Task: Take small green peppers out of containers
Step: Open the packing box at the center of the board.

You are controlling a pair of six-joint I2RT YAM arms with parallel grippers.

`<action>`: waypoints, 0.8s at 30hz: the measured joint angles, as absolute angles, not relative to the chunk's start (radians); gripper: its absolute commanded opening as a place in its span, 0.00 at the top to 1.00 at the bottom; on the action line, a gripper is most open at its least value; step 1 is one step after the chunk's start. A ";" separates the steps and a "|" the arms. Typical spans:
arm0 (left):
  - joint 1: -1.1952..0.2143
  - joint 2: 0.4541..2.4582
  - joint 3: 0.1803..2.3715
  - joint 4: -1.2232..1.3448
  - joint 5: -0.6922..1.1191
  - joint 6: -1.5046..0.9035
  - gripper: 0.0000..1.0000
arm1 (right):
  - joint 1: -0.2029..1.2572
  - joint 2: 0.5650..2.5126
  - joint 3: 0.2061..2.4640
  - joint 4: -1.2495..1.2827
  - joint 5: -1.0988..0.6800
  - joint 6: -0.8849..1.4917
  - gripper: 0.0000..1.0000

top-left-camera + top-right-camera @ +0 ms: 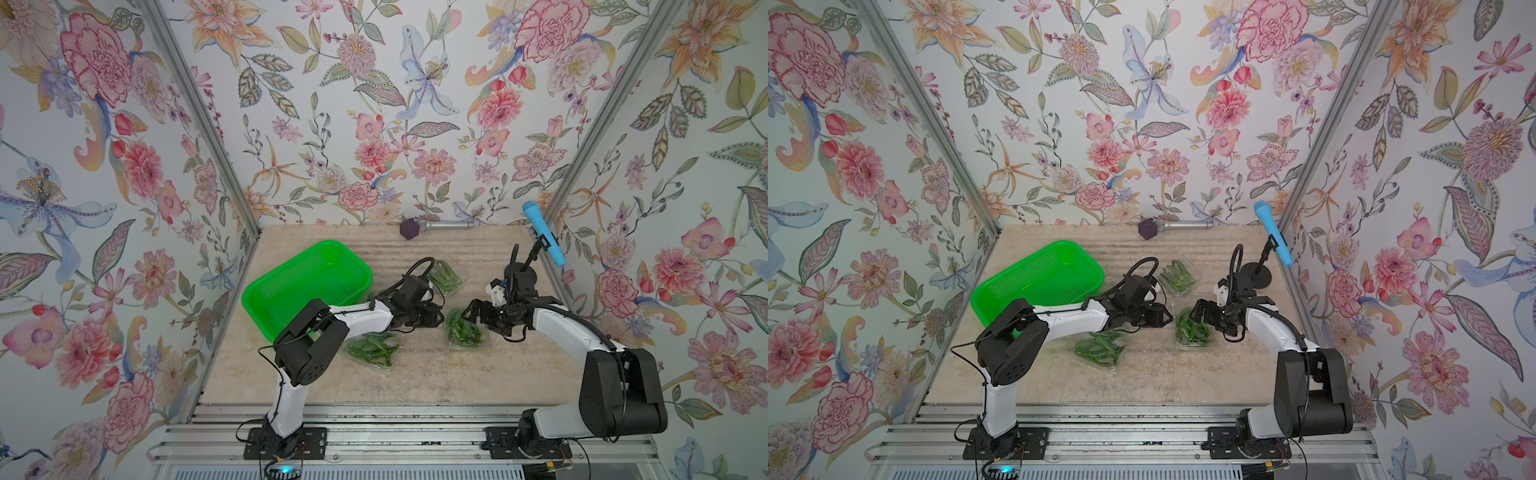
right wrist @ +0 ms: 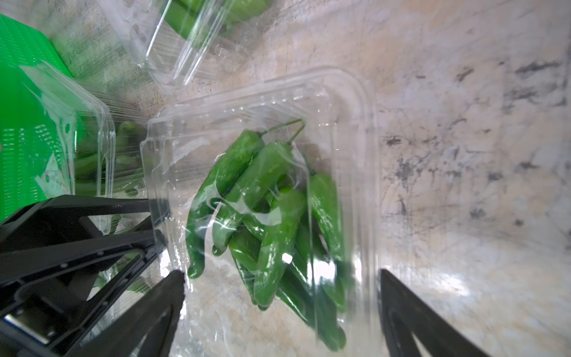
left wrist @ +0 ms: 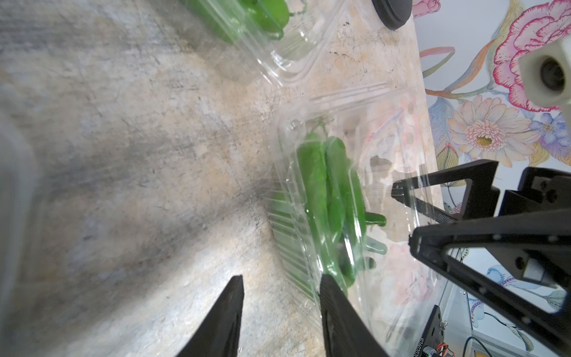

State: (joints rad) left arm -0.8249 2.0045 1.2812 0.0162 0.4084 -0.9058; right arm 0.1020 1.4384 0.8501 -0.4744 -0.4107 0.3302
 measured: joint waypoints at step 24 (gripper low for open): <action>-0.825 2.034 1.295 0.037 0.416 -0.908 0.57 | 0.114 1.490 0.850 -0.445 -0.443 0.329 0.04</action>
State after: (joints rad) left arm -0.8249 2.0338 1.2953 0.0368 0.4164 -0.9077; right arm 0.1143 1.4899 0.8501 -0.4454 -0.4431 0.3294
